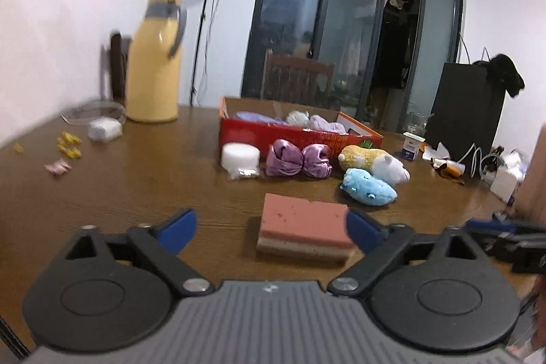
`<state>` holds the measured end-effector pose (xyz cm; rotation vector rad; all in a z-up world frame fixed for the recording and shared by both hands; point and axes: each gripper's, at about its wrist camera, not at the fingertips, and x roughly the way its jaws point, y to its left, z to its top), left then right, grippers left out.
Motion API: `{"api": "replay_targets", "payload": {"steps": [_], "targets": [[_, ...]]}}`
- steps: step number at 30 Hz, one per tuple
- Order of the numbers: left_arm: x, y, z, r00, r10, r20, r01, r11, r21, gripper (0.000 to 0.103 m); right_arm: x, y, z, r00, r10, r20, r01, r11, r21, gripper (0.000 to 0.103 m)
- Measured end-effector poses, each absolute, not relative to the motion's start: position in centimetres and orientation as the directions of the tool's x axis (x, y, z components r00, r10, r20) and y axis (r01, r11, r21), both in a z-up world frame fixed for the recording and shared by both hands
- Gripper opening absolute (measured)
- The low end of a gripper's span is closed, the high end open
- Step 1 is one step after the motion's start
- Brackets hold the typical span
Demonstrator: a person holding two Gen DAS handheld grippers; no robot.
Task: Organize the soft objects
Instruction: 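Close both grippers on the pink-and-cream sponge, then lift and carry the sponge with both grippers over the red box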
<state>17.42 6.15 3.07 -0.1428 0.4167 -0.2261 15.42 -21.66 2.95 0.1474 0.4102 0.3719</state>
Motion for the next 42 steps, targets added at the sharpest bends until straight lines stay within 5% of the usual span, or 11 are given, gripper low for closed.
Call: {"api": "replay_targets", "payload": {"steps": [3,12,16,32,42], "targets": [[21.3,6.3,1.9,0.852,-0.290,-0.435,0.194,0.948,-0.252,0.064,18.9,-20.3,2.0,0.823,0.417,-0.385,-0.323,0.902,0.287,0.060],[26.4,6.8,-0.9,0.754,-0.415,-0.510,0.219,0.890,-0.399,0.034,26.6,-17.7,-0.9,0.770,0.452,-0.450,-0.271,0.871,0.410,0.037],[25.9,6.5,-0.6,0.737,-0.431,-0.521,0.198,0.874,-0.443,0.034,26.7,-17.6,-0.6,0.758,0.470,-0.451,-0.290,0.864,0.412,0.024],[17.5,-0.2,0.1,0.666,-0.511,-0.544,0.347,0.857,-0.380,0.035,17.2,-23.6,0.6,0.786,0.394,-0.475,-0.255,0.908,0.332,0.027],[18.9,0.6,-0.5,0.665,-0.490,-0.563,0.309,0.867,-0.390,0.052,16.9,-24.7,-0.5,0.795,0.410,-0.448,-0.232,0.887,0.399,0.028]]}}
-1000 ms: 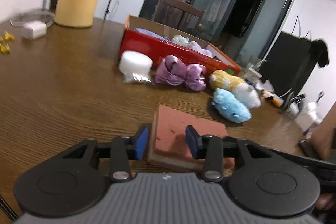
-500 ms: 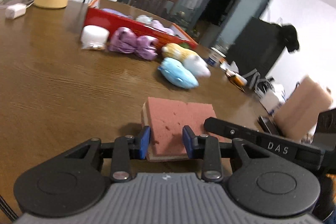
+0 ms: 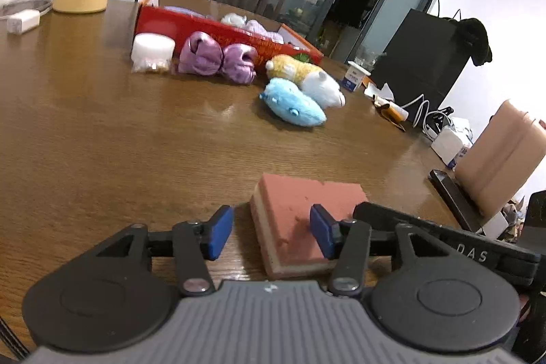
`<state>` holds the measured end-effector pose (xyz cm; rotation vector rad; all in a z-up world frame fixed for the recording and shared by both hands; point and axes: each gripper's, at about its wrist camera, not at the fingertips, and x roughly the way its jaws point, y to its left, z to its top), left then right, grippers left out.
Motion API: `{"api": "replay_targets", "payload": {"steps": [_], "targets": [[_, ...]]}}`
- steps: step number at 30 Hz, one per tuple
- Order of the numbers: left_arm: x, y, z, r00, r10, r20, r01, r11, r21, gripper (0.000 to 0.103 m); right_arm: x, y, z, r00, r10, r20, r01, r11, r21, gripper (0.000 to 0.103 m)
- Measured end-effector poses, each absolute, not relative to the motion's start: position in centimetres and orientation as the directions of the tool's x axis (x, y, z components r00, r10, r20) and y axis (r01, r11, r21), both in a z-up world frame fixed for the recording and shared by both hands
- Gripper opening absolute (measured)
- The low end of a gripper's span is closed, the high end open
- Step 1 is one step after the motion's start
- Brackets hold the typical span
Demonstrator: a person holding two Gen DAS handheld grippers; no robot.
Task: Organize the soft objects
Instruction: 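Lift and carry the sponge with both grippers over the red box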
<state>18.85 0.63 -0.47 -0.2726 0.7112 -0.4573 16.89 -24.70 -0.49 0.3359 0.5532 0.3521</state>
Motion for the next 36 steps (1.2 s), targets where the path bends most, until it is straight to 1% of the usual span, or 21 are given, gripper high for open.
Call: {"api": "replay_targets", "payload": {"steps": [2,6,7,9,11,14,16,20,22,24,26,28,31,33,36], "targets": [[18.8,0.5,-0.5,0.664,-0.497,-0.559,0.319,0.864,-0.389,0.052,17.0,-24.9,-0.7,0.797,0.411,-0.443,-0.232,0.885,0.405,0.032],[19.1,0.4,-0.6,0.656,-0.511,-0.555,0.330,0.856,-0.399,0.052,17.4,-24.9,-1.0,0.796,0.421,-0.436,-0.236,0.878,0.417,0.032],[19.2,0.5,-0.7,0.651,-0.519,-0.554,0.326,0.850,-0.413,0.051,17.6,-24.9,-1.0,0.794,0.423,-0.437,-0.238,0.877,0.416,0.032],[19.7,0.8,-0.9,0.636,-0.544,-0.548,0.323,0.832,-0.451,0.043,18.0,-24.8,-1.0,0.789,0.429,-0.441,-0.244,0.876,0.415,0.032],[20.1,1.0,-1.0,0.622,-0.570,-0.537,0.328,0.813,-0.481,0.038,18.5,-24.6,-0.9,0.781,0.437,-0.446,-0.255,0.875,0.411,0.031],[20.6,0.7,-0.7,0.631,-0.558,-0.539,0.337,0.823,-0.457,0.038,19.1,-24.2,-0.6,0.778,0.437,-0.451,-0.260,0.878,0.402,0.030],[21.1,0.4,0.1,0.650,-0.555,-0.520,0.347,0.825,-0.446,0.038,19.4,-23.8,0.2,0.795,0.423,-0.434,-0.276,0.890,0.362,0.030],[25.4,-0.2,4.2,0.692,-0.568,-0.446,0.415,0.818,-0.398,0.038,22.3,-23.6,4.2,0.843,0.396,-0.364,-0.304,0.909,0.285,0.031],[28.7,-0.7,7.3,0.713,-0.575,-0.402,0.445,0.813,-0.375,0.038,25.5,-24.3,7.3,0.861,0.399,-0.316,-0.323,0.908,0.266,0.031],[32.7,-1.8,10.3,0.741,-0.570,-0.355,0.479,0.819,-0.315,0.038,29.0,-25.0,10.0,0.877,0.394,-0.276,-0.333,0.911,0.241,0.031],[37.0,-2.9,12.0,0.748,-0.566,-0.346,0.482,0.822,-0.304,0.038,33.6,-25.7,12.4,0.889,0.378,-0.261,-0.327,0.920,0.217,0.031],[42.3,-4.2,12.4,0.731,-0.572,-0.372,0.474,0.818,-0.326,0.038,38.7,-26.5,13.8,0.894,0.345,-0.285,-0.292,0.932,0.214,0.030],[49.8,-5.9,10.4,0.676,-0.587,-0.444,0.438,0.806,-0.399,0.038,45.9,-27.4,13.4,0.882,0.291,-0.371,-0.224,0.951,0.214,0.031],[52.8,-6.9,8.5,0.650,-0.575,-0.497,0.405,0.815,-0.414,0.038,49.3,-28.0,12.1,0.864,0.273,-0.424,-0.190,0.955,0.228,0.031],[55.2,-7.9,5.6,0.629,-0.544,-0.555,0.373,0.838,-0.398,0.038,53.3,-28.1,9.6,0.827,0.249,-0.503,-0.152,0.962,0.226,0.031]]}}
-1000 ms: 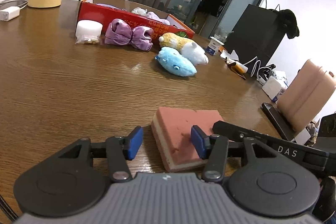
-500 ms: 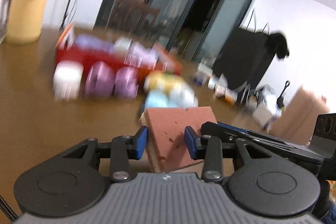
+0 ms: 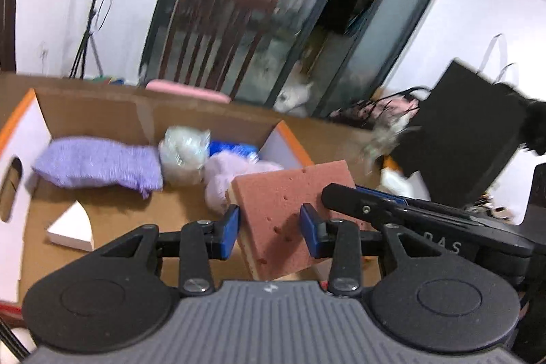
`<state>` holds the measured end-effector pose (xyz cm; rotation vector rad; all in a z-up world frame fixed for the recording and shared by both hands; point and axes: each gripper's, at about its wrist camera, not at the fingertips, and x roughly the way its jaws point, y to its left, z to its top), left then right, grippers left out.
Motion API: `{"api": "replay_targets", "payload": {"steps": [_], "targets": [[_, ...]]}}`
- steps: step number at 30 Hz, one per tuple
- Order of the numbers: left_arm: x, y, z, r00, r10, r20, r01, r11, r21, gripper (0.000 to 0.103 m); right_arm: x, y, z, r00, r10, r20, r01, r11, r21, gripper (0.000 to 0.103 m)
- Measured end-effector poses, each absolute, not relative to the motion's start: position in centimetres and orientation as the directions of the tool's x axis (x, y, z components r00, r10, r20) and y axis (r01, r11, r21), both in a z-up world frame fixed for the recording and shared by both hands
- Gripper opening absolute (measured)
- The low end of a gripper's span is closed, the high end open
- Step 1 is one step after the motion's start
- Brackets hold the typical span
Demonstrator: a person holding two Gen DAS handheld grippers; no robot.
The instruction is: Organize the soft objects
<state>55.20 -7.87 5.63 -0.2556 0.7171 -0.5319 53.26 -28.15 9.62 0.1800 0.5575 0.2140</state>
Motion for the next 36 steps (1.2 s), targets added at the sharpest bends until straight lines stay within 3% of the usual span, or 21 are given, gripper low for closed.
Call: {"api": "replay_targets", "payload": {"steps": [8,11,16,21,25,29,36], "targets": [[57.1,-8.3,1.6,0.555,-0.519,-0.650,0.326,0.855,-0.404,0.043,55.1,-27.2,6.7,0.787,0.160,-0.595,-0.114,0.987,0.114,0.030],[55.9,-7.5,3.2,0.578,-0.501,-0.644,0.344,0.865,-0.365,0.046,54.0,-26.9,7.5,0.793,0.165,-0.586,-0.128,0.986,0.104,0.039],[51.6,-4.5,9.4,0.690,-0.439,-0.576,0.354,0.898,-0.260,0.058,50.6,-26.6,12.4,0.836,0.167,-0.523,-0.163,0.985,0.054,0.046],[44.6,-1.2,14.7,0.817,-0.290,-0.499,0.291,0.954,-0.077,0.076,44.5,-27.2,17.7,0.887,0.171,-0.430,-0.184,0.983,0.012,0.061],[38.6,1.4,16.9,0.870,-0.219,-0.442,0.235,0.972,-0.019,0.083,39.1,-27.4,20.0,0.916,0.187,-0.354,-0.201,0.980,-0.003,0.067],[32.5,3.0,17.9,0.919,-0.178,-0.351,0.206,0.978,0.043,0.094,34.3,-26.7,20.6,0.934,0.192,-0.303,-0.214,0.976,-0.041,0.074],[21.6,5.5,14.5,0.961,-0.137,-0.241,0.147,0.989,0.028,0.099,24.3,-24.6,17.4,0.959,0.220,-0.179,-0.239,0.967,-0.090,0.081]]}}
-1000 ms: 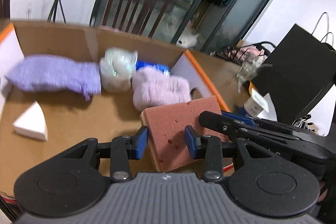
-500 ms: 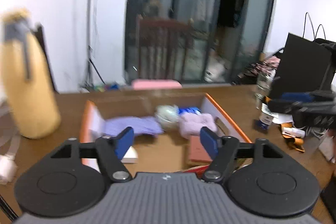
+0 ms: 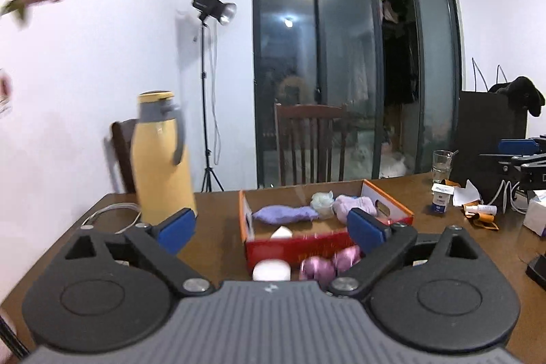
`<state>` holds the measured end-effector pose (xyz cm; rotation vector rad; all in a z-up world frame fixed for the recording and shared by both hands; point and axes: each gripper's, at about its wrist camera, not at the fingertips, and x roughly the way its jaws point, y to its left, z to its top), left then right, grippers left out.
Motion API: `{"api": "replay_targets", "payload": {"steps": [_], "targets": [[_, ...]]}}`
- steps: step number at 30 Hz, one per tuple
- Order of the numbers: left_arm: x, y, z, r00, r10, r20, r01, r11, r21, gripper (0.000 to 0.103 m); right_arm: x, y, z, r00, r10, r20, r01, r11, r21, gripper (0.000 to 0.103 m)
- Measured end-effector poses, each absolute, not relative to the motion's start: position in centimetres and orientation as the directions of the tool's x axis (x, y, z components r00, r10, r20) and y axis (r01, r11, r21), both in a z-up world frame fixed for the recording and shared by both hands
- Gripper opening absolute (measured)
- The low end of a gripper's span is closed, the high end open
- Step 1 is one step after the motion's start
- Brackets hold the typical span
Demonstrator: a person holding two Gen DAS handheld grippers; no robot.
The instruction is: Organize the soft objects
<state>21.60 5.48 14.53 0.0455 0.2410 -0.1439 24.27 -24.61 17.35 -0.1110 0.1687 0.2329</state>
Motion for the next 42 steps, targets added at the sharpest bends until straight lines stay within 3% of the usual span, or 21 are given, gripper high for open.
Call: {"api": "replay_targets", "payload": {"steps": [5,10,15,20,32,42], "targets": [[16.4,7.0,10.7,0.963,-0.139,-0.232,0.147,0.989,0.017,0.103,17.6,-23.8,13.2,0.953,0.283,-0.109,-0.293,0.952,-0.085,0.086],[11.8,8.2,8.2,0.969,-0.127,-0.213,0.122,0.992,-0.037,0.103,12.6,-23.5,9.5,0.951,0.272,-0.148,-0.278,0.960,-0.026,0.086],[7.1,8.1,6.6,0.976,-0.089,-0.201,0.097,0.995,0.028,0.103,7.8,-22.4,6.7,0.952,0.245,-0.184,-0.255,0.966,-0.038,0.089],[5.2,7.9,4.8,0.960,-0.135,-0.244,0.131,0.991,-0.033,0.103,4.4,-21.6,4.9,0.953,0.227,-0.199,-0.239,0.970,-0.035,0.089],[6.1,6.2,3.9,0.948,-0.157,-0.275,0.155,0.988,-0.029,0.103,4.2,-20.9,5.1,0.952,0.228,-0.205,-0.244,0.968,-0.060,0.089],[11.5,5.4,2.8,0.912,-0.197,-0.360,0.172,0.980,-0.100,0.103,10.1,-23.6,2.8,0.926,0.217,-0.310,-0.193,0.976,0.104,0.087]]}}
